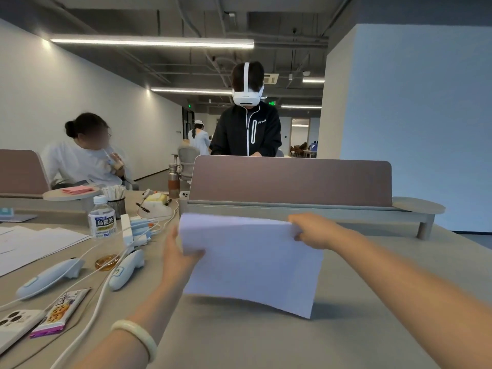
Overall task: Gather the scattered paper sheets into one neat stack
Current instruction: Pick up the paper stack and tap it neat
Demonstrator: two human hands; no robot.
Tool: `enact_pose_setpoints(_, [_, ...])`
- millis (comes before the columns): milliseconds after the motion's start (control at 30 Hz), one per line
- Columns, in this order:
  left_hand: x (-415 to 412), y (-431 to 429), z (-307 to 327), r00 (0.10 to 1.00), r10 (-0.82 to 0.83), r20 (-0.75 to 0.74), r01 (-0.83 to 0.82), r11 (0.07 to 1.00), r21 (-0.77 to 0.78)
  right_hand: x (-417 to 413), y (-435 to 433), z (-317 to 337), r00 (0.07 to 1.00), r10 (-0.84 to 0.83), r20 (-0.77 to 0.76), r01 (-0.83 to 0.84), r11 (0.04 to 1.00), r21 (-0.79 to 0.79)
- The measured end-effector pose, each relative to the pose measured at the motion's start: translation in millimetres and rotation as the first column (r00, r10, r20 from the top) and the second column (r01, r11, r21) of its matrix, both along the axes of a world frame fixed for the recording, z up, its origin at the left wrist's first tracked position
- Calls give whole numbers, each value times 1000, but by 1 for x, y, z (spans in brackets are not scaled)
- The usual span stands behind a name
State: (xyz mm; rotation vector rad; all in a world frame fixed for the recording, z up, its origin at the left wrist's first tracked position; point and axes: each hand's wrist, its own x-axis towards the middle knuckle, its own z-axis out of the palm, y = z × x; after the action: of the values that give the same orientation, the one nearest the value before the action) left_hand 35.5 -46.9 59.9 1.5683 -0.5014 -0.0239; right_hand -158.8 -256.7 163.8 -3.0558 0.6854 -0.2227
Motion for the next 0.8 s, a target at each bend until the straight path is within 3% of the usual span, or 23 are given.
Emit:
enact_pose_setpoints(67, [-5,3,-9,984,-175,-37,172,983,-68,5,4,1,997,2,-72,-8,996,-83])
enact_pose_setpoints(167, [-11,6,-19,966,-259,-3,256,959,-123,4,3,0,999,-22,-39,18,996,-87])
enact_pose_setpoints(233, [-12,4,-18,970,-244,8,243,962,-123,-1,-4,0,997,-48,67,48,999,14])
enact_pose_setpoints(300, [-9,1,-17,979,-203,-23,200,975,-98,-8,-11,-2,966,-108,234,58,976,211])
enact_pose_setpoints(367, [-4,-2,-19,984,-163,-73,157,984,-82,-17,-15,-11,880,-221,421,12,896,444])
enact_pose_setpoints(433, [-1,-4,-22,980,-171,-104,163,984,-75,-29,-13,-27,775,-357,522,-94,752,653])
enact_pose_setpoints(500, [-1,-4,-25,972,-193,-131,183,979,-89,-37,-12,-57,730,-438,525,-226,571,790])
enact_pose_setpoints(567, [-2,-5,-28,964,-217,-151,202,973,-109,-37,-8,-92,748,-476,463,-252,442,861])
enact_pose_setpoints(667, [-9,-6,-28,960,-255,-120,237,961,-142,-24,0,-131,704,-560,437,-266,363,893])
enact_pose_setpoints(800, [-14,-8,-26,970,-220,-100,198,961,-194,-13,-2,-131,614,-613,497,-294,407,865])
